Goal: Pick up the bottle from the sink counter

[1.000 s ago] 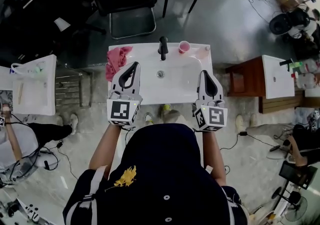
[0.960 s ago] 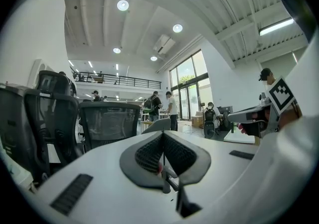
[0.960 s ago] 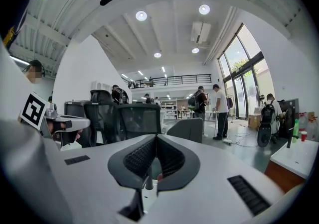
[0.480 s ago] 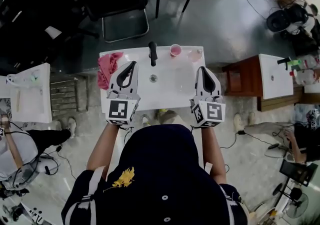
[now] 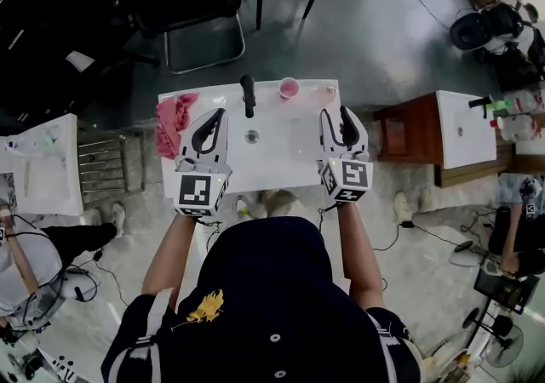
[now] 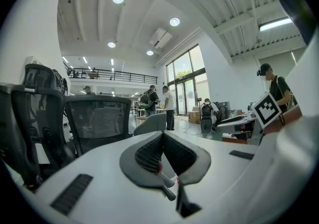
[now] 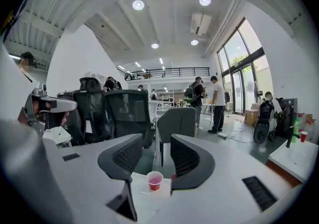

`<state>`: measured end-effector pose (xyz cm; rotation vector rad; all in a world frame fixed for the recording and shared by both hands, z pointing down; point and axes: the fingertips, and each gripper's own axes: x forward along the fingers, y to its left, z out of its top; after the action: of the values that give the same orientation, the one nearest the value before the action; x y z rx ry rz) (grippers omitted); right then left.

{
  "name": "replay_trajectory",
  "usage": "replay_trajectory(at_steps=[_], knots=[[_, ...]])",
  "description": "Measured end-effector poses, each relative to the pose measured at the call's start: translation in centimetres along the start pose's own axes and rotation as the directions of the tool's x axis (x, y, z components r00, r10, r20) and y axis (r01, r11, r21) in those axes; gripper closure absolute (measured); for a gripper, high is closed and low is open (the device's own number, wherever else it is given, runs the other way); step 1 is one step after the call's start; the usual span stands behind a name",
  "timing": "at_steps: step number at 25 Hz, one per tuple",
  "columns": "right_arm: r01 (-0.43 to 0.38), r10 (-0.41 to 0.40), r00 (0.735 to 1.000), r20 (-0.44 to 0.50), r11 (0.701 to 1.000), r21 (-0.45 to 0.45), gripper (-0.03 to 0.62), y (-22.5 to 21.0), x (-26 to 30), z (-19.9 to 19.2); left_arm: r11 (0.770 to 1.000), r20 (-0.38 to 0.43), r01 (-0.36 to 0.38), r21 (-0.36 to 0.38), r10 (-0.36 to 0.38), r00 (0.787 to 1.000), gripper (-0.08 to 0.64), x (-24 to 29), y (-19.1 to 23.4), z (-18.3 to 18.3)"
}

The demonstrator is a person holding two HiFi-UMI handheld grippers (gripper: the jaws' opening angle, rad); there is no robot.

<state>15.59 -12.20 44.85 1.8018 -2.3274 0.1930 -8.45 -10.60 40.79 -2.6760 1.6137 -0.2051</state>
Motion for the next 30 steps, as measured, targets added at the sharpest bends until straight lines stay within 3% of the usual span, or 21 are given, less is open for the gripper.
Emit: replay_trajectory(at_steps=[11, 18, 22, 27, 30], knots=[[0.025, -0.023, 0.987, -0.160, 1.000, 0.012, 0.298, -4.5, 6.7, -9.3, 1.000, -0.030, 0.002, 0.023, -0.001, 1.000, 0.541, 2.3, -0.1, -0.6], [0.131, -0.116, 0.964, -0.239, 0.990, 0.047, 0.251, -8.7, 10.8, -16.5, 0.998, -0.046, 0.017, 0.058, -0.015, 0.999, 0.541, 3.9, -0.8, -0.3], [0.175, -0.156, 0.947, -0.280, 0.984, 0.042, 0.222, -10.2, 12.3, -19.0, 0.998, -0.052, 0.025, 0.052, -0.022, 0.998, 0.541, 4.4, -1.0, -1.3], [0.179, -0.158, 0.939, -0.305, 0.983, 0.042, 0.184, -10.9, 13.8, -21.1, 0.998, -0.118, 0.037, 0.052, -0.030, 0.993, 0.541, 4.5, -1.3, -3.0], [0.174, -0.150, 0.939, -0.311, 0.983, 0.052, 0.169, -11.2, 15.0, -22.2, 1.000, -0.099, 0.019, 0.005, -0.018, 0.995, 0.541, 5.4, -1.7, -2.4]])
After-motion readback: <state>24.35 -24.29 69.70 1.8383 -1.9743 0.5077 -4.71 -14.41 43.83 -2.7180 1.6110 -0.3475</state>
